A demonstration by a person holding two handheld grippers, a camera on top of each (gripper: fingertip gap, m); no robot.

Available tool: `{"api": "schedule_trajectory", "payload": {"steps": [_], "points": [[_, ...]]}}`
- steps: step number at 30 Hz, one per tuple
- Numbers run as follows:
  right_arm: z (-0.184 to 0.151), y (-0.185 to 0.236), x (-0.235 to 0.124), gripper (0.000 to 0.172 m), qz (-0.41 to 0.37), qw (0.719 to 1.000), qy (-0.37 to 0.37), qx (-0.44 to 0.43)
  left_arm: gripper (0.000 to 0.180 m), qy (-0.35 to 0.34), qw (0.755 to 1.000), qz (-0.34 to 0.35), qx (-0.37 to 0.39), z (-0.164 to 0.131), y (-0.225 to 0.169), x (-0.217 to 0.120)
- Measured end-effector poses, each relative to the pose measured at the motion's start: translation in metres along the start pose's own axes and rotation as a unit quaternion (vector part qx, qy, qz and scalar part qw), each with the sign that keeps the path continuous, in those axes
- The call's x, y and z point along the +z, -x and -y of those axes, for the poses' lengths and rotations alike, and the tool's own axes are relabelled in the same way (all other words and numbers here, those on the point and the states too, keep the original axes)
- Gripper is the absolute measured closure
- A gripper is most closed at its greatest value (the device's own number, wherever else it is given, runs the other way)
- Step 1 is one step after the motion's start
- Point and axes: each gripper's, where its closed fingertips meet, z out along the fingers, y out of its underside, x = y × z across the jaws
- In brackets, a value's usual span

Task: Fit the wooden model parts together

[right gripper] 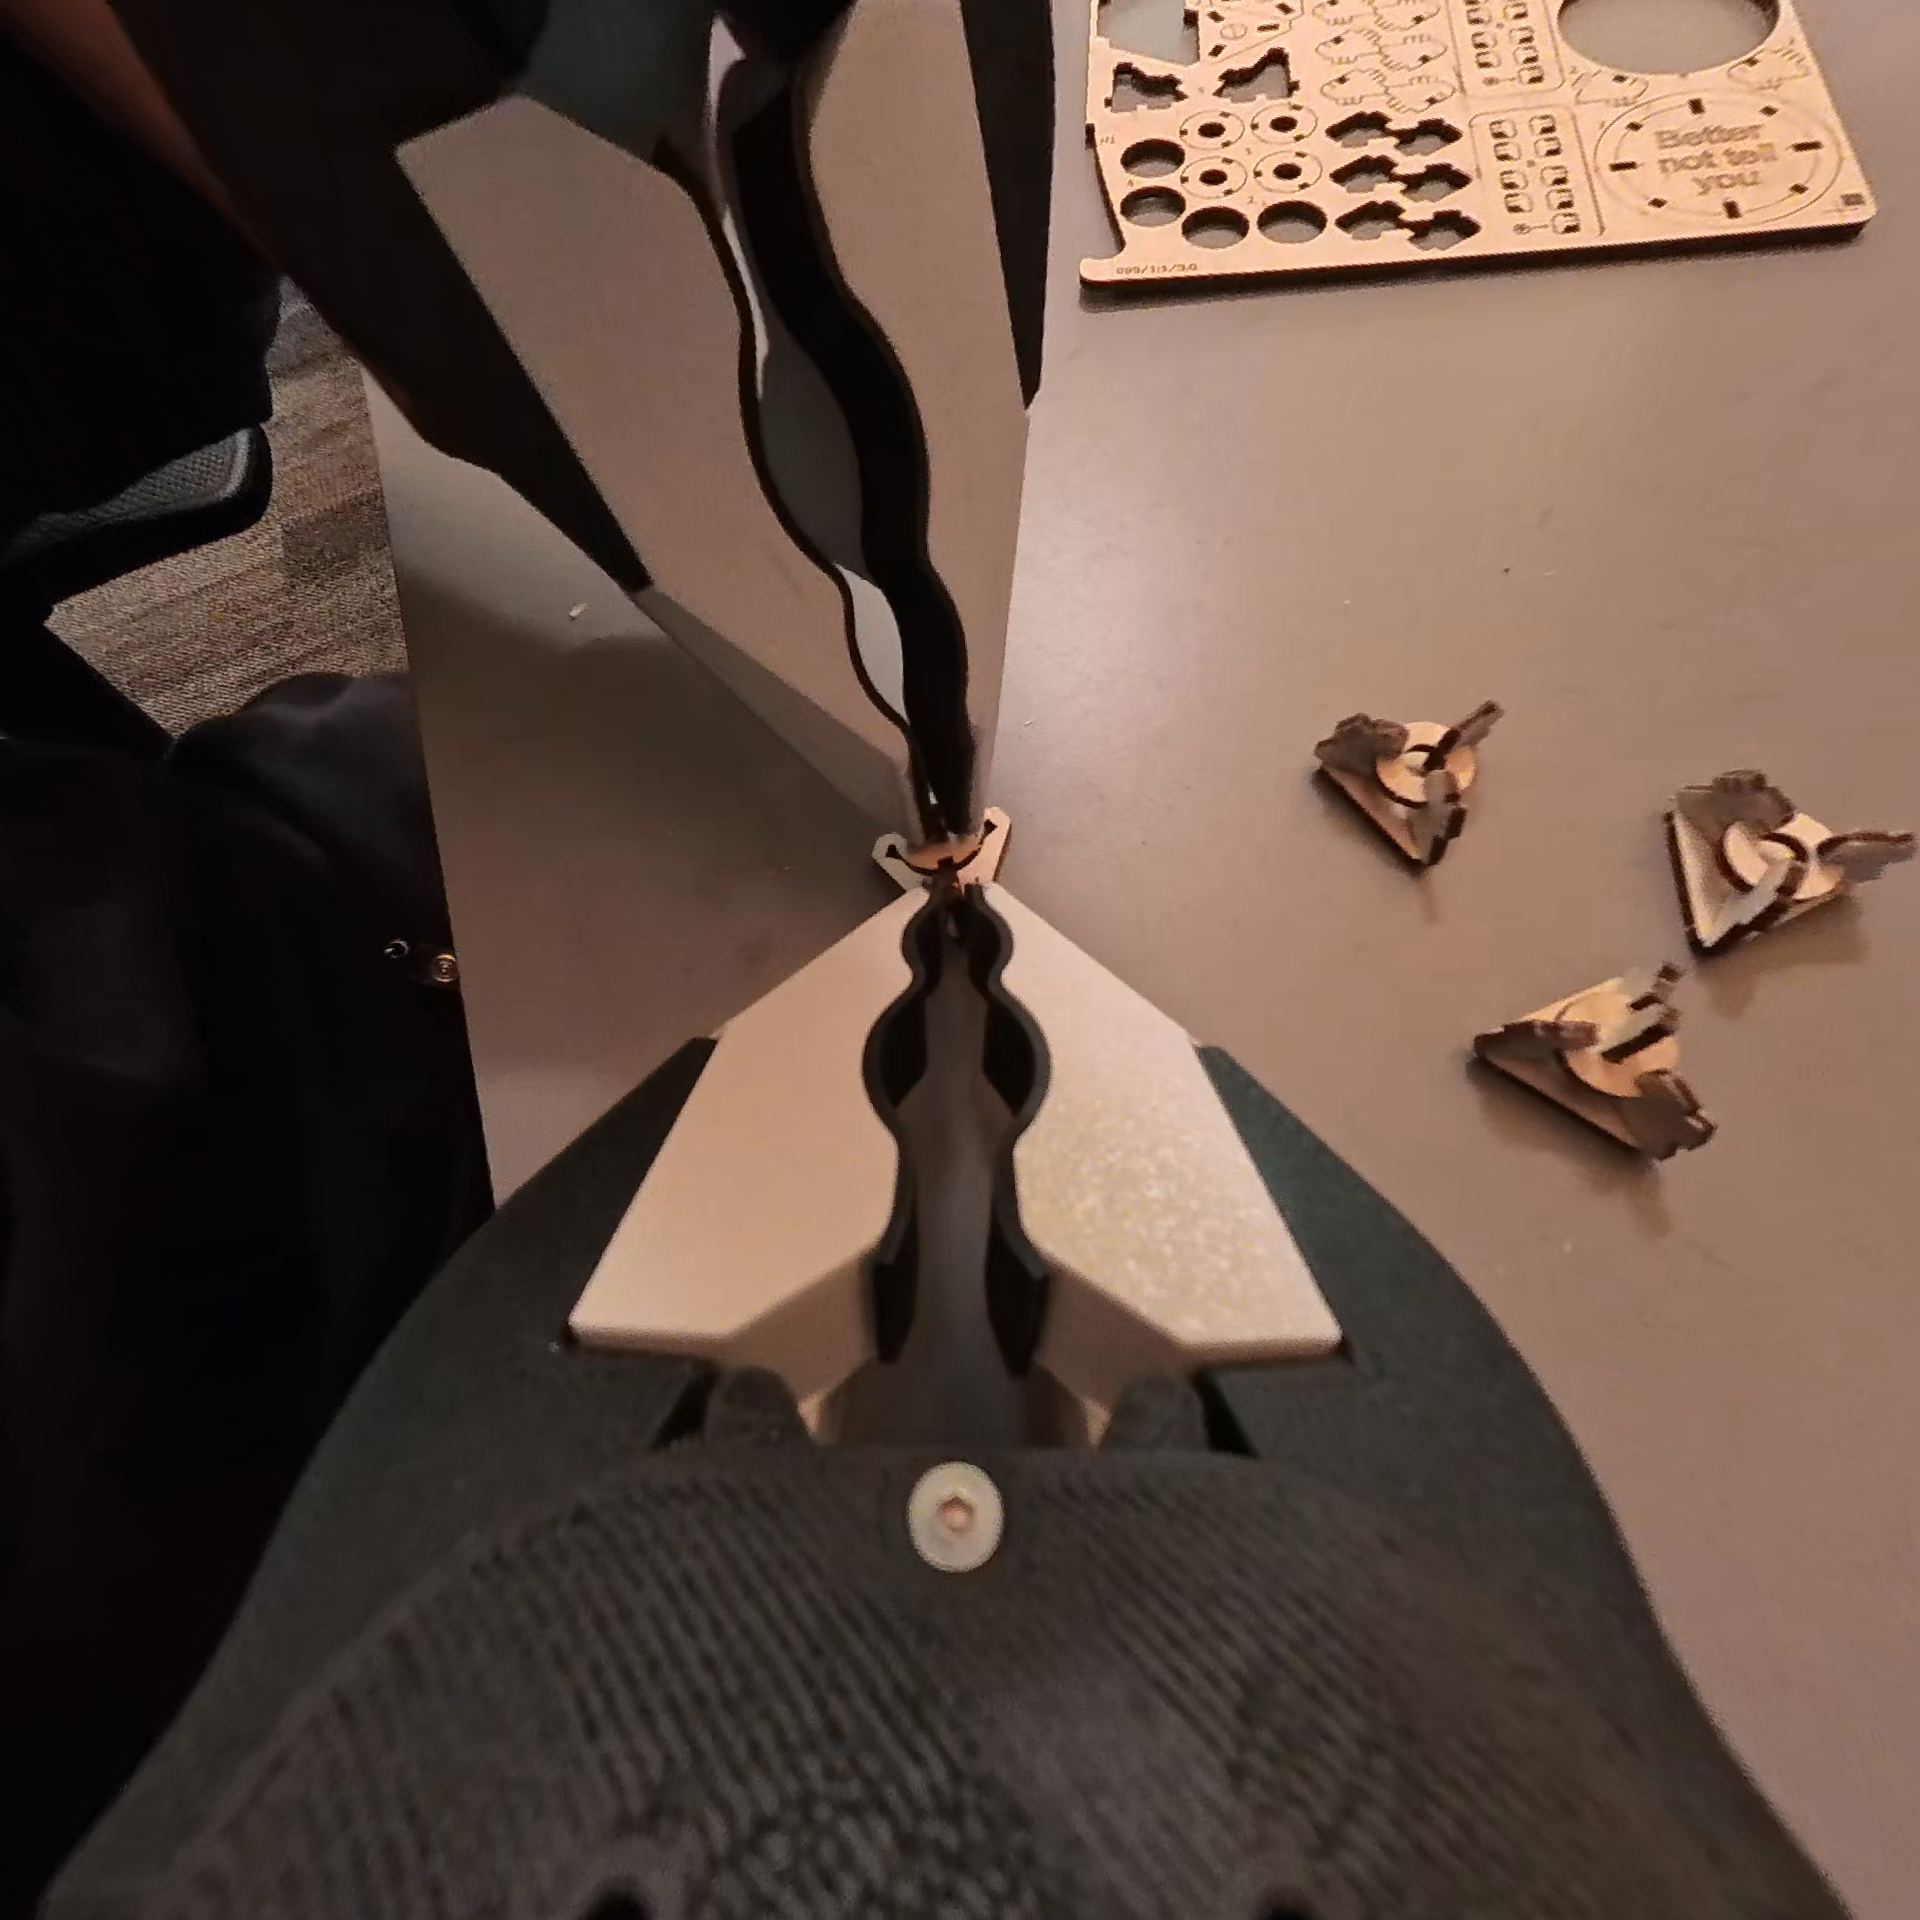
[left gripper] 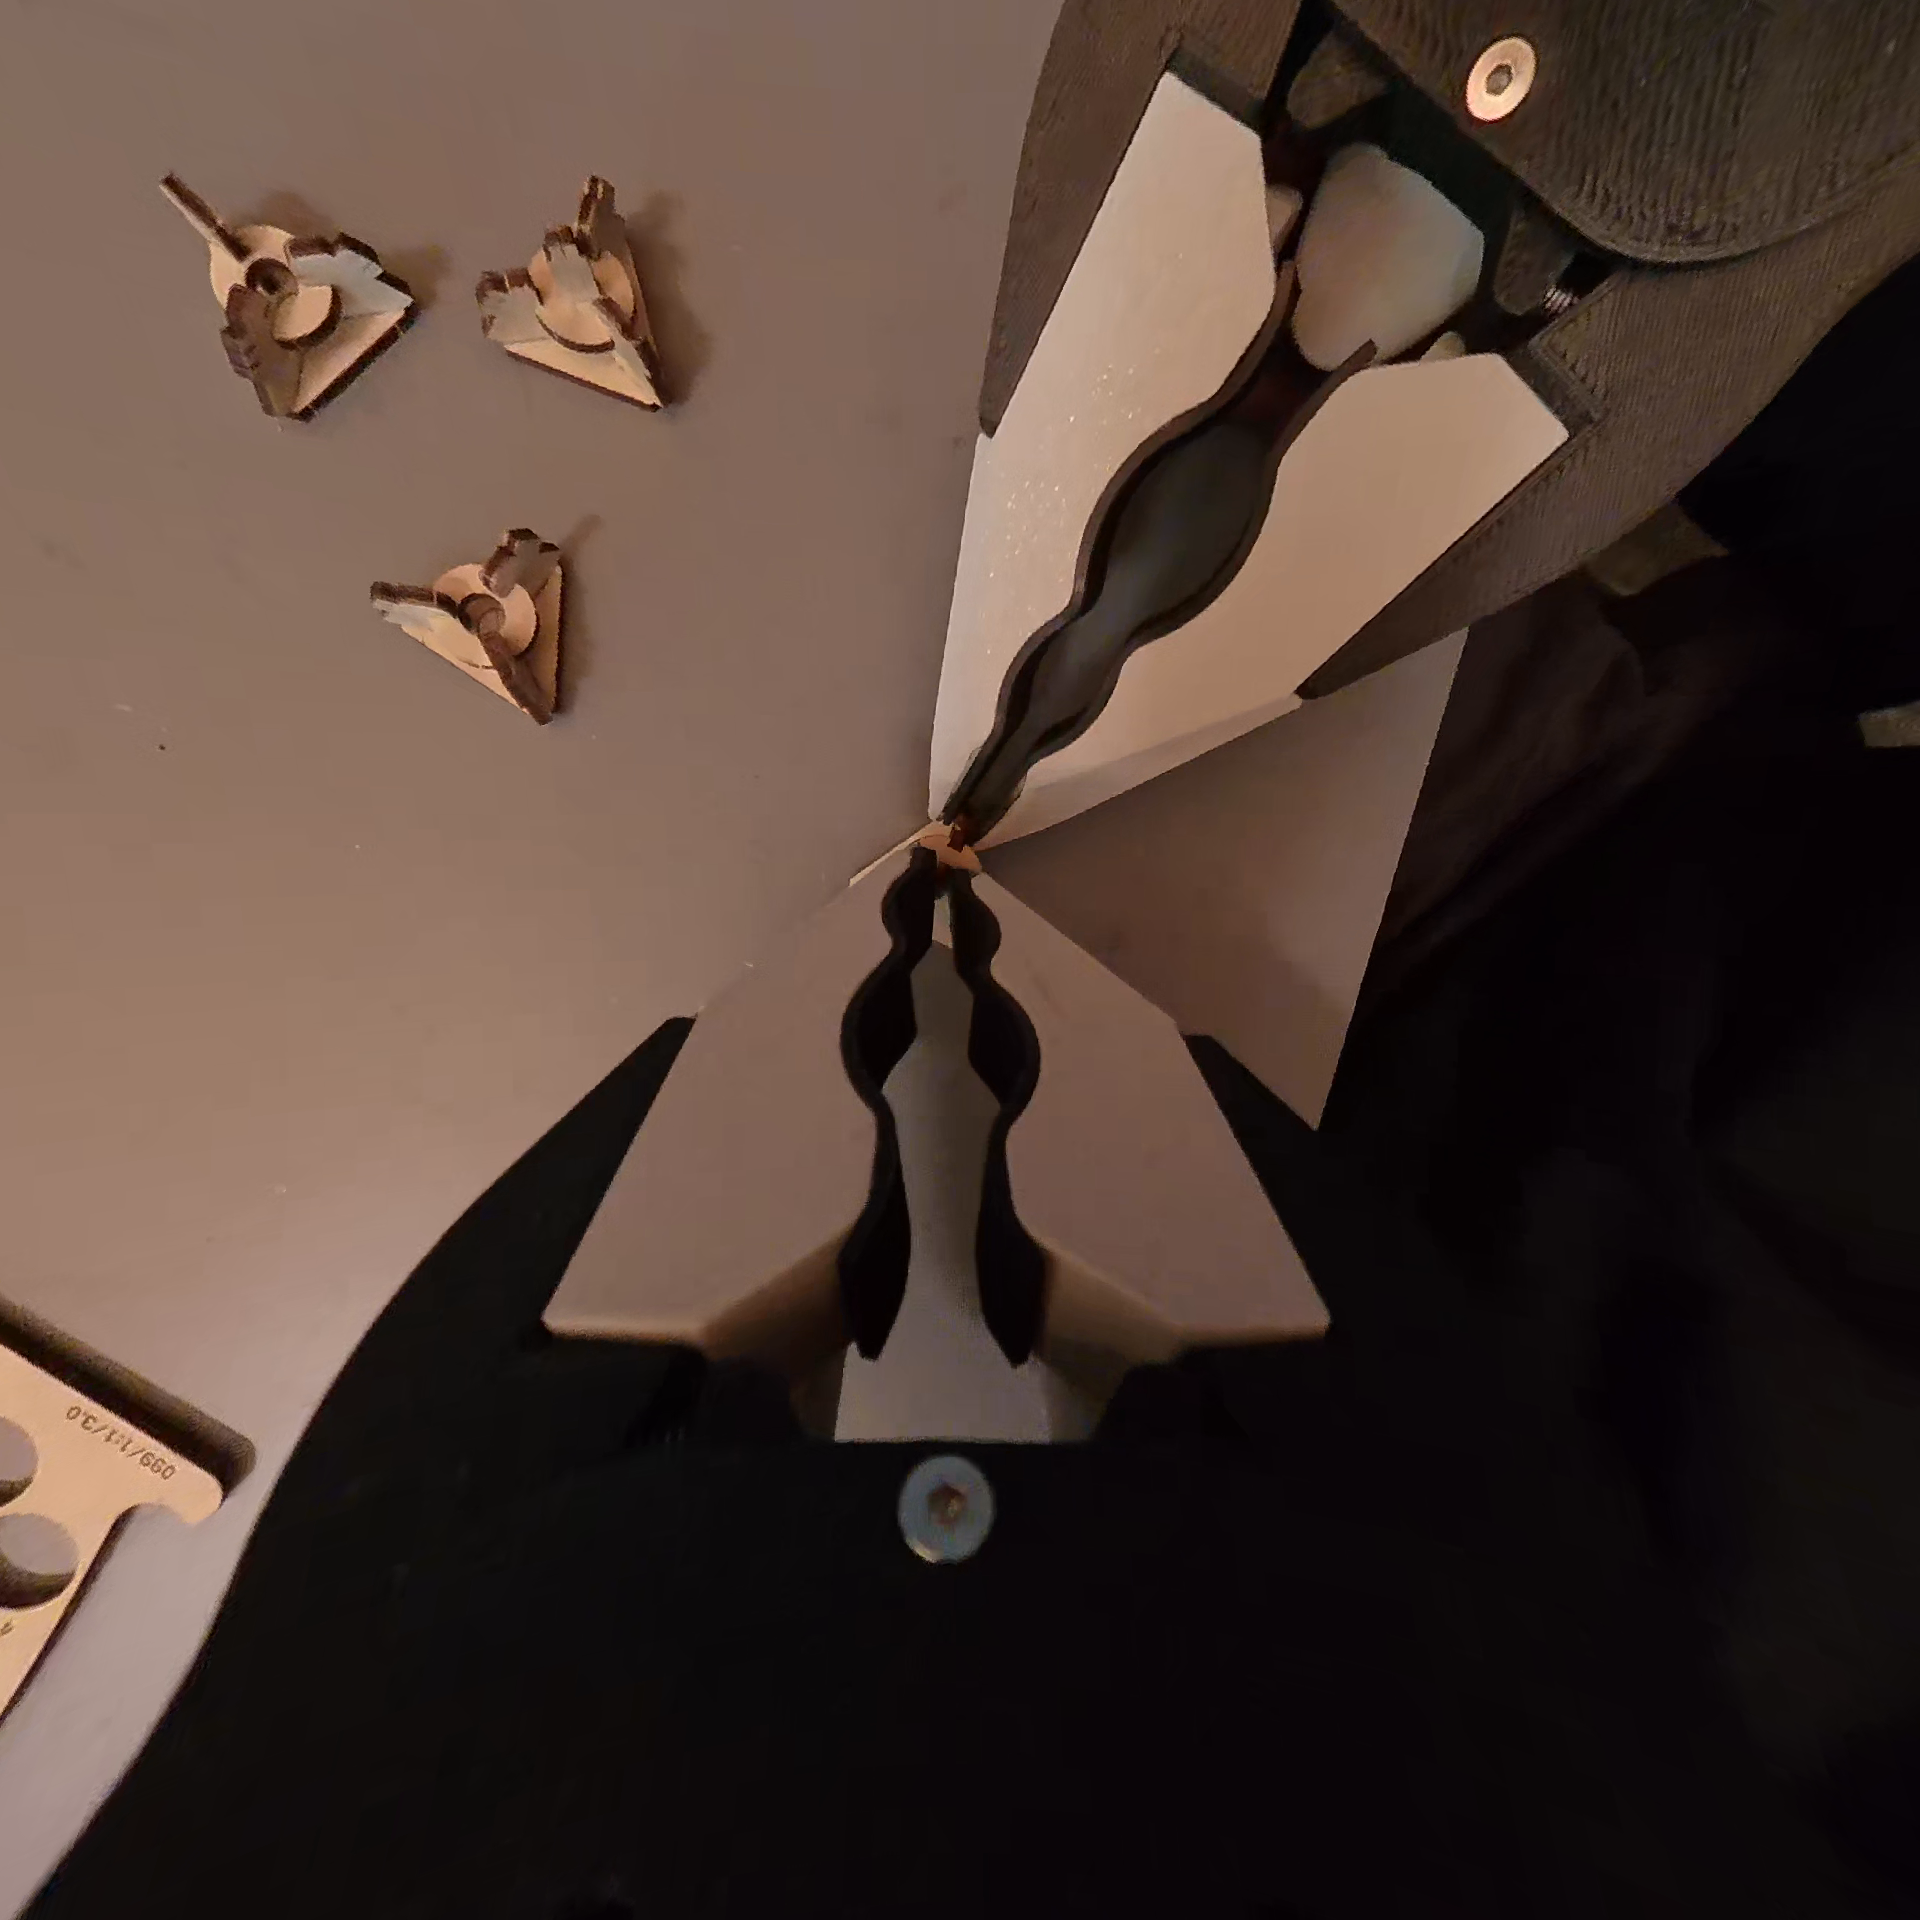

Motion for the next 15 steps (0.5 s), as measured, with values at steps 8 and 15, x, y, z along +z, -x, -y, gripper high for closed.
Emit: {"api": "schedule_trajectory", "payload": {"steps": [8,15], "points": [[0.0,0.001,0.0,0.171,0.001,1.0,0.0,-0.004,0.143,-0.066,0.998,0.006,0.001,-0.003,0.008,0.0],[0.0,0.001,0.0,0.171,-0.002,1.0,0.001,-0.007,0.16,-0.083,0.995,0.021,0.05,0.004,0.002,0.009]]}}
